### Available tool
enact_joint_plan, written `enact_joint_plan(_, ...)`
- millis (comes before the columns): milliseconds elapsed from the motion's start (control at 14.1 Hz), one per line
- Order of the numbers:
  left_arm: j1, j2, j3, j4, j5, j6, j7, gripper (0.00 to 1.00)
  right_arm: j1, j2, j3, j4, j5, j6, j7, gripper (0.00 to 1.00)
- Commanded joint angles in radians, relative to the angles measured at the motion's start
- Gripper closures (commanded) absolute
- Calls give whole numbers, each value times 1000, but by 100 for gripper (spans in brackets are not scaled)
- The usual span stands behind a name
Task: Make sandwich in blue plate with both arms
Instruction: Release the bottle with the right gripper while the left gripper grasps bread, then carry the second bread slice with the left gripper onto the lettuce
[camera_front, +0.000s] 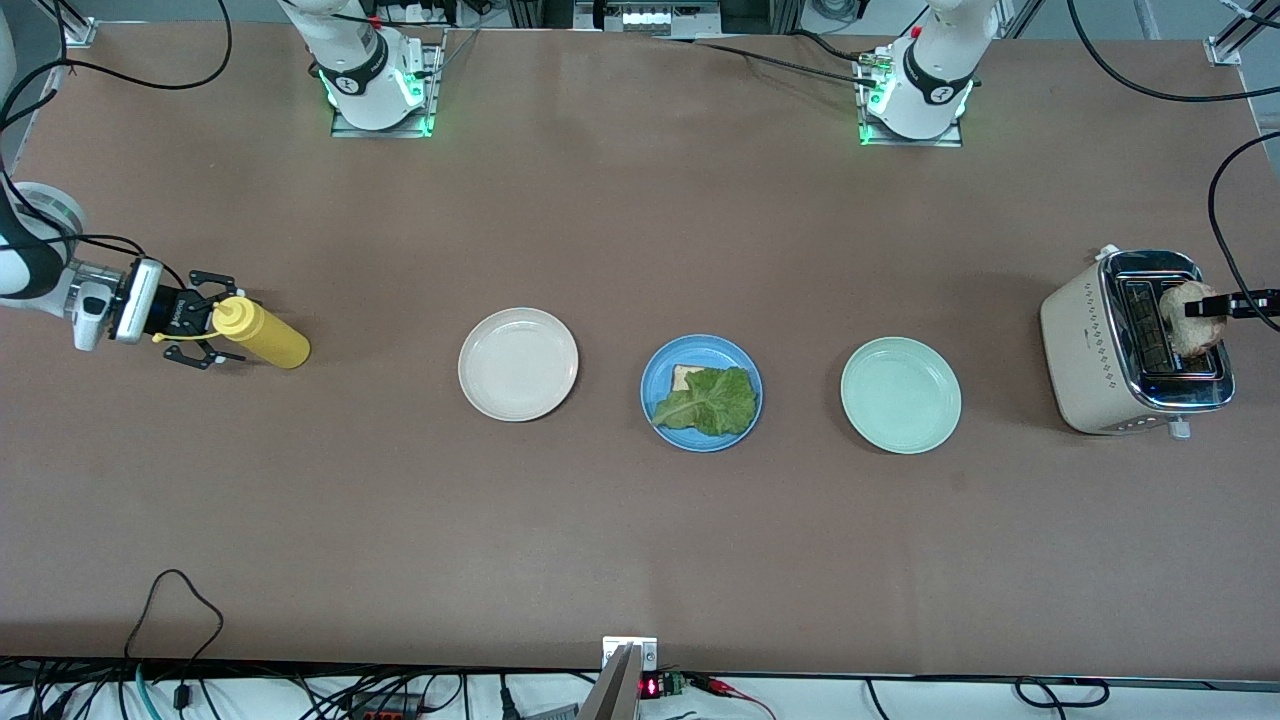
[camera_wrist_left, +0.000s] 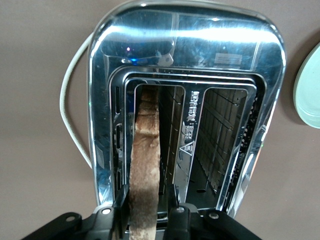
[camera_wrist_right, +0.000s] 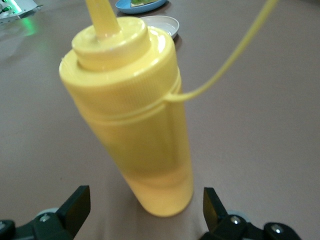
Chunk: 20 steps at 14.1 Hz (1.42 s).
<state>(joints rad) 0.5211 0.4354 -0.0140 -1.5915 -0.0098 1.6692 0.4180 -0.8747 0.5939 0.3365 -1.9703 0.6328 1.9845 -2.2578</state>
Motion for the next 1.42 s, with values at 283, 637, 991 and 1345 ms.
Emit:
enact_joint_plan(283, 11, -18, -11, 56, -4, -68, 31, 94, -69, -92, -80, 114, -30, -64, 7, 0)
enact_joint_plan(637, 1, -44, -46, 338, -22, -394, 51, 93, -67, -200, -91, 316, -200, -197, 327, 0)
enact_joint_plan(991, -6, -80, -278, 325, -179, -485, -43, 94, 46, -322, -90, 398, -270, -273, 726, 0)
enact_joint_plan(1345, -16, -61, -567, 99, -240, -190, -264, 98, 314, -502, -93, 415, -445, -334, 1220, 0)
